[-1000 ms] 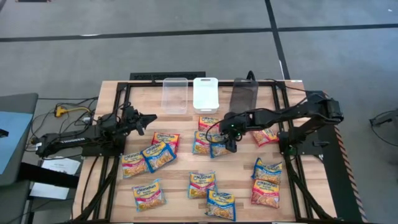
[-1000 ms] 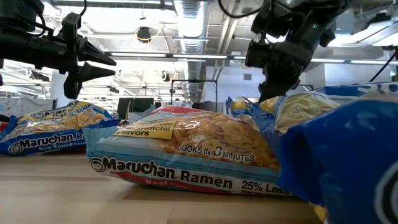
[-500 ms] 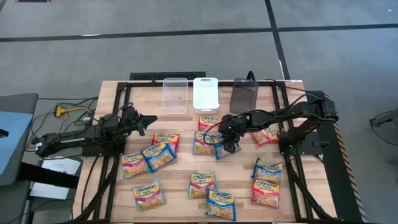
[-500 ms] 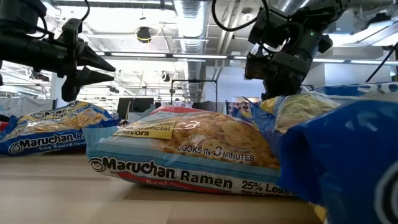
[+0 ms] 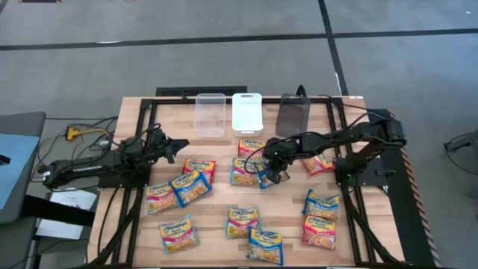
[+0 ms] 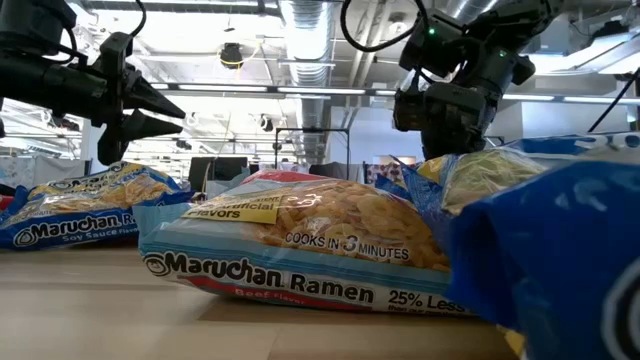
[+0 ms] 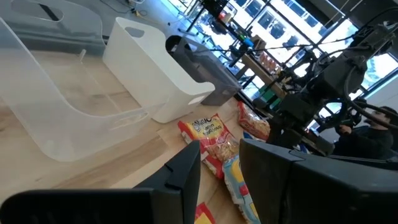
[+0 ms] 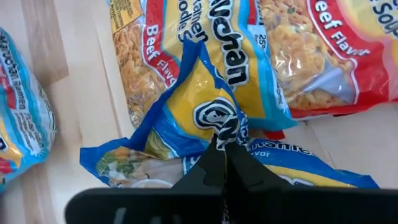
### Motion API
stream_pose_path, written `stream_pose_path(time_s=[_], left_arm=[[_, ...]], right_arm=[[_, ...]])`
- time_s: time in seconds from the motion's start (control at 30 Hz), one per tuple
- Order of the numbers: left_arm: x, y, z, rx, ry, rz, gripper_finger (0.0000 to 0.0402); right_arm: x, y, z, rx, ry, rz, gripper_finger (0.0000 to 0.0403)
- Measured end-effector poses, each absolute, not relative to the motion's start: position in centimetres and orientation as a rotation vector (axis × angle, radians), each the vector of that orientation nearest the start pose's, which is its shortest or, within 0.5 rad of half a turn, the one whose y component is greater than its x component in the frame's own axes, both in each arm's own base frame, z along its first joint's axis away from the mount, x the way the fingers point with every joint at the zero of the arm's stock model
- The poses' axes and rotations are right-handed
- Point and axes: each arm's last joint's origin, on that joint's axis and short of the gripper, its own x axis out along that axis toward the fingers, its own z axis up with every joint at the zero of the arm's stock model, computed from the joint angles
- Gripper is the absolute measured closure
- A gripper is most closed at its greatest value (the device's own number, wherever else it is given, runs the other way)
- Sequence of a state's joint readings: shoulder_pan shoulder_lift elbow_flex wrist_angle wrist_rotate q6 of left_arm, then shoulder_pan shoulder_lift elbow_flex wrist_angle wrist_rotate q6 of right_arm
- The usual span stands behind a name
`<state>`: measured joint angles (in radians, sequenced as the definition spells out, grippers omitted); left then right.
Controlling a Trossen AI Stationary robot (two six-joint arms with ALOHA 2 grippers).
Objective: Sort Maruchan noodles
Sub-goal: Put the blue noodle pack into the black bin
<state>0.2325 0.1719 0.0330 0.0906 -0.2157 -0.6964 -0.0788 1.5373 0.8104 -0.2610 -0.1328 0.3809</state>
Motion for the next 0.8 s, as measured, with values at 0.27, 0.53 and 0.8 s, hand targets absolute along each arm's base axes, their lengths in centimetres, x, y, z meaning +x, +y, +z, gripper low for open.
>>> stream_pose_path(time_s=[0.27,0.53,0.8], left_arm=[[10.2,3.1,16.9,-0.685,-0.109,0.447,0.0301],[10.2,3.1,16.9,-0.685,-0.107,0.448,0.0301],[10.2,3.1,16.9,-0.685,-0.107,0.448,0.0301]], right_arm=[[28.4,-1.9,20.0,0.429,0.961,-0.232,0.0398],[28.3,-2.4,24.5,0.301,0.929,-0.4,0.0398],[28.3,-4.2,27.3,0.188,0.864,-0.667,0.0398]])
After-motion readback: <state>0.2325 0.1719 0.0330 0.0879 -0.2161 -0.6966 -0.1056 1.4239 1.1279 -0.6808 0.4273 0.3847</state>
